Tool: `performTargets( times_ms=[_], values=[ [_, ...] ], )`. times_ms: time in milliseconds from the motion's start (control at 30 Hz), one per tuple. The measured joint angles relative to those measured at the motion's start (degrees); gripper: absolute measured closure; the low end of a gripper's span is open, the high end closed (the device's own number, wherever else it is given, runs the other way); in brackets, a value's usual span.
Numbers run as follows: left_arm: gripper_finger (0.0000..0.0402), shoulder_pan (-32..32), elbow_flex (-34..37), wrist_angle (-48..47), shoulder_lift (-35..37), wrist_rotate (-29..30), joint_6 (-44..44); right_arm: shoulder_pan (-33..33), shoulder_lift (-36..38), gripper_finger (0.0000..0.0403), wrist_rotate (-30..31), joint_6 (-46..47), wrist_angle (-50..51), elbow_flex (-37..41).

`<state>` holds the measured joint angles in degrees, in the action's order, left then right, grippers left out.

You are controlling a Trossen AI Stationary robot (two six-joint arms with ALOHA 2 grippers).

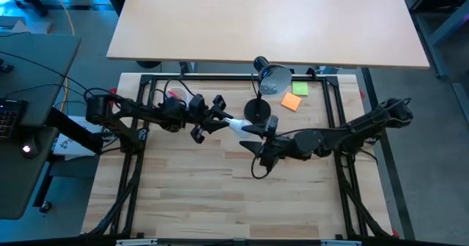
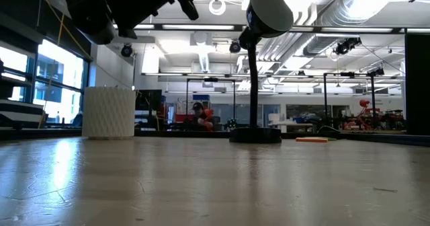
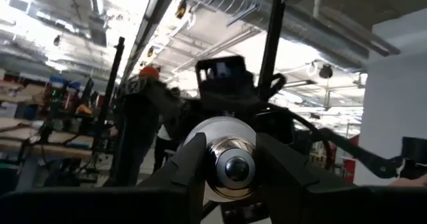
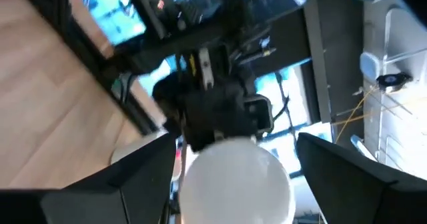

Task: Screw lightbulb
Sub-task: Insert the light bulb into the desk lamp

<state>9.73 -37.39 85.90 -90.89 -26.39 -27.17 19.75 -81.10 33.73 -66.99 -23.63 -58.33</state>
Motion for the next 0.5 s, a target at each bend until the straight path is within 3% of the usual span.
performTargets(
  times_ms=[367, 500],
  values=[
    [0.0296, 0.08, -0.02, 0.55, 0.08, 0.37, -0.01, -0.08, 0.09, 0.0092, 4.71, -0.65, -0.35, 0.0],
    [0.0295, 0.05, -0.02, 0.57, 0.08, 0.04, -0.21, -0.09, 0.09, 0.0113, 5.23, 0.99, 1.43, 0.0]
  ],
)
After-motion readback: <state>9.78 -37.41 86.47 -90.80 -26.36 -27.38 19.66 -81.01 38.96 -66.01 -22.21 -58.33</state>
